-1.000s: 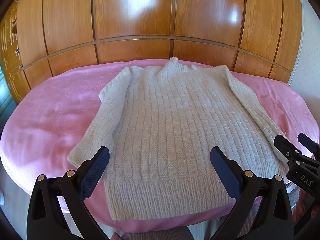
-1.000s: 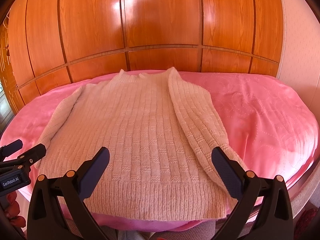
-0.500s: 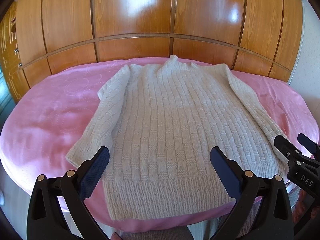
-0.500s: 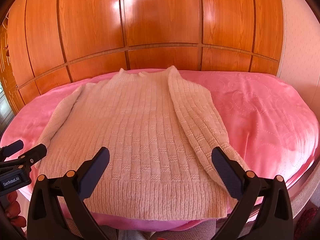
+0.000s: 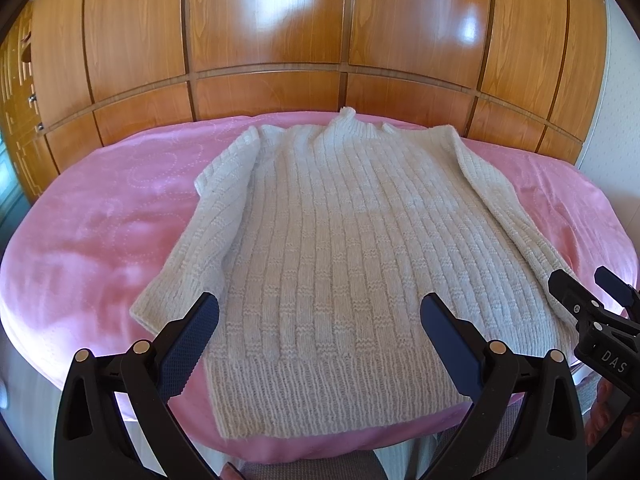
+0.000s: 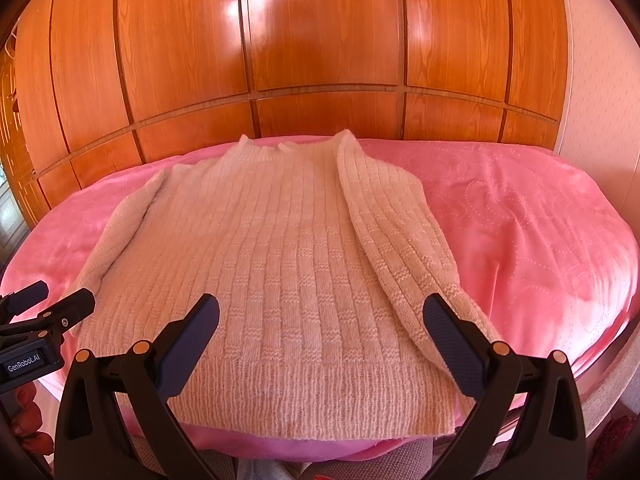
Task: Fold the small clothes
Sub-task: 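Reach the left tool to a sweater sleeve cuff and close on it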
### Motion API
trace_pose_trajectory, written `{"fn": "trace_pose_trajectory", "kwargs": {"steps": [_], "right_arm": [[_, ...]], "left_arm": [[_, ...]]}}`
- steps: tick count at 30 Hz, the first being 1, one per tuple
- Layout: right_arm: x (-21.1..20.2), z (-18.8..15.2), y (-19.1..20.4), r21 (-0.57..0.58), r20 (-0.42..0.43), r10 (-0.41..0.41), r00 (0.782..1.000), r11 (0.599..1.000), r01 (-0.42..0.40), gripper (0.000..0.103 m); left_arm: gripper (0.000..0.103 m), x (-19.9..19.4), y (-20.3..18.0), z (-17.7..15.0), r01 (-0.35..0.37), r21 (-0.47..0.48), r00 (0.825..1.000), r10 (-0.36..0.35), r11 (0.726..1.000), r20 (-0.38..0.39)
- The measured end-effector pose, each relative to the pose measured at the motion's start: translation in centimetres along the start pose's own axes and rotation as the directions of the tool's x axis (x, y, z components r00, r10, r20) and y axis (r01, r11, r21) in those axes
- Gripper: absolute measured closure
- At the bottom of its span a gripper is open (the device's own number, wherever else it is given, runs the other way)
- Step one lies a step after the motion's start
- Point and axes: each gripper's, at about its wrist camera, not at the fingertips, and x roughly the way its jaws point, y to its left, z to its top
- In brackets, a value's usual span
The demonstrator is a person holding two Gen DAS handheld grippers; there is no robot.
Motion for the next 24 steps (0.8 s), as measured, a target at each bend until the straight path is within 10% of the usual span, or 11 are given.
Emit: {"fn": "trace_pose_trajectory", "kwargs": {"steps": [9, 13, 17, 21, 24], "right_arm": [[0.3, -0.1, 0.0, -0.014, -0.002, 0.009, 1.0, 1.0, -0.009, 0.002], [1.8, 0.4, 0.1, -0.039, -0.006, 0.059, 0.998, 0.997, -0.059, 0.002], [4.1, 1.1, 0.5, -0.062, 0.009, 0.15, 0.989, 0.987, -0.149, 0.002], [7.3, 1.9, 1.8, -0.153, -0.007, 0.112, 0.994, 0.982, -0.112, 0.002], [9.7, 2.3, 2.4, -0.21, -0.007, 0.063, 0.998, 0.976, -0.063, 0.002]], "left_arm": [[0.003, 0.9, 0.0, -0.5, 0.15, -0.009, 0.986, -0.15, 0.989, -0.066], [0.003, 2.1, 1.7, -1.2, 0.334, -0.145, 0.931, -0.35, 0.931, -0.102], [0.003, 2.9, 2.7, -1.8, 0.358, -0.217, 0.91, -0.392, 0.908, -0.138], [0.003, 3.8, 3.0, -2.5, 0.445, -0.261, 0.845, -0.498, 0.857, -0.194], [0.003, 3.2, 3.9, -1.9, 0.457, -0.262, 0.854, -0.502, 0.85, -0.138]]}}
